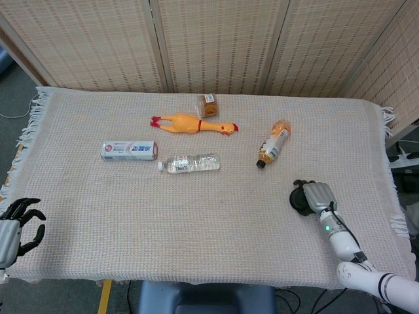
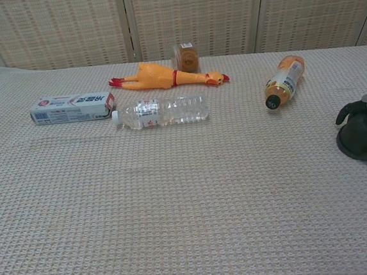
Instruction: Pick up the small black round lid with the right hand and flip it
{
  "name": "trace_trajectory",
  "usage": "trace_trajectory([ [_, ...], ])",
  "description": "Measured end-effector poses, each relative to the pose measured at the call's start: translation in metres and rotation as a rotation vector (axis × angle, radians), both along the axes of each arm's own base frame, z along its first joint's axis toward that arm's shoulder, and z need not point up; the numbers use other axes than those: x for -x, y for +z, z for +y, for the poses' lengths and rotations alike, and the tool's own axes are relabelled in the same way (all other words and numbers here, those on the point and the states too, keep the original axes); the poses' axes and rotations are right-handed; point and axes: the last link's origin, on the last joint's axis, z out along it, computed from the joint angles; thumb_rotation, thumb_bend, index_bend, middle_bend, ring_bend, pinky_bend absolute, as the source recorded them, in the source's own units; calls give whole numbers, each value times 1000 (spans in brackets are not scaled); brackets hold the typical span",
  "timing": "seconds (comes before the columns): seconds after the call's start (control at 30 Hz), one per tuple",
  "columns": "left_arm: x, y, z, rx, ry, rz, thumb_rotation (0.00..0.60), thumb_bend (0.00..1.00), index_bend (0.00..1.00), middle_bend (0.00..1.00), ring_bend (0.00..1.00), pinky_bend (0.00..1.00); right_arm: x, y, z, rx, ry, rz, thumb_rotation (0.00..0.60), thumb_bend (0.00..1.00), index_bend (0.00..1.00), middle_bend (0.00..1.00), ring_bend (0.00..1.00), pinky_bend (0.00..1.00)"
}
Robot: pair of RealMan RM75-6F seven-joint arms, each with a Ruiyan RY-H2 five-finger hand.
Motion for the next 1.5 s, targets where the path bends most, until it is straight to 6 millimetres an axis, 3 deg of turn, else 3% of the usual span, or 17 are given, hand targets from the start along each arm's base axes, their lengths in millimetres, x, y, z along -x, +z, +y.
trace_trajectory([
  [0.4, 0, 0, 0, -1, -1, 0, 600, 442, 505, 244, 184, 446, 6, 0, 1, 81, 22, 45, 600, 145, 504, 409, 487, 571],
  [0.63, 0, 0, 0, 0, 0, 0, 600, 441, 504, 243, 192, 446, 9, 0, 0, 127, 19, 75, 600, 293, 663, 519, 609, 691],
  [0.93, 0, 0, 0, -1, -1, 1, 600, 442, 505, 245, 192, 446, -12, 8, 0, 245, 130, -94, 600, 295, 700, 541, 629, 713],
  [1.23, -1, 0, -1, 0, -2, 2, 600, 441, 506, 250, 192, 446, -48, 35, 13, 443, 403, -385, 600, 295, 716, 551, 643, 726],
  [1.37, -1, 0, -1, 0, 1, 3, 600, 441, 505, 253, 192, 446, -49, 48, 18, 486, 443, -360, 600, 297, 729, 562, 653, 737],
  [1.5, 0, 2, -1, -5, 5, 4, 600, 441, 504, 254, 192, 446, -36, 49, 17, 430, 342, -224, 600, 301, 732, 566, 660, 743],
])
